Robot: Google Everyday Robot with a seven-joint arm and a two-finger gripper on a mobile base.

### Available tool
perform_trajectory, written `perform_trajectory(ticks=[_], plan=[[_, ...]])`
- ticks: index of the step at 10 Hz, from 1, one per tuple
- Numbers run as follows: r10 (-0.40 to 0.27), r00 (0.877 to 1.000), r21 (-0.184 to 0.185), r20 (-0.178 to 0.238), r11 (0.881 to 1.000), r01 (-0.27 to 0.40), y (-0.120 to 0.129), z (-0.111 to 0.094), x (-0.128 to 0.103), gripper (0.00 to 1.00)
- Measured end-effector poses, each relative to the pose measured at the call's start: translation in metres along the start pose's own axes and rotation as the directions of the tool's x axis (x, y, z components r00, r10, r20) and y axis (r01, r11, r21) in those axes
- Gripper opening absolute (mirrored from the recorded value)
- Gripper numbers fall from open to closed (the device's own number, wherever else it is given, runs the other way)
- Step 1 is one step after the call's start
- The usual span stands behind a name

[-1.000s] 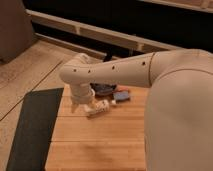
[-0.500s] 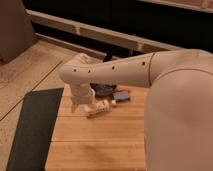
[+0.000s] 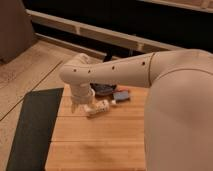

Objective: Place the bottle in the ceramic bowl

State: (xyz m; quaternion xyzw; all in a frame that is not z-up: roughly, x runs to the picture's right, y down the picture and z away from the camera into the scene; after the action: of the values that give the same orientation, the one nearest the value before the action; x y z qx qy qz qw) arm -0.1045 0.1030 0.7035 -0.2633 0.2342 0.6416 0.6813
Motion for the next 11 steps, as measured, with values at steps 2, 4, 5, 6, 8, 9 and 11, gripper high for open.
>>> perform_trajectory(ticks=[2,4,5,6,8,9,11], plan=[[0.011,1.000,-0.002,0.016,1.000,-0.011,-0.003,-0.002,-0.002,0.65],[0.102,0.991,0.001,0.082,0.995,-0.103,-0.033,-0.008,-0.012,0.65],[0.226,0.962,0.028,0.151,0.972,-0.233,-0.086,-0.017,-0.020,0.65],[0.291,0.938,0.041,0.190,0.952,-0.303,-0.119,-0.023,-0.021,0.65],[0.355,0.897,0.096,0.264,0.916,-0.390,-0.175,-0.033,-0.022,0.65],[0.352,0.894,0.121,0.276,0.911,-0.395,-0.185,-0.035,-0.022,0.65],[0.362,0.886,0.151,0.290,0.897,-0.416,-0.199,-0.038,-0.022,0.65]])
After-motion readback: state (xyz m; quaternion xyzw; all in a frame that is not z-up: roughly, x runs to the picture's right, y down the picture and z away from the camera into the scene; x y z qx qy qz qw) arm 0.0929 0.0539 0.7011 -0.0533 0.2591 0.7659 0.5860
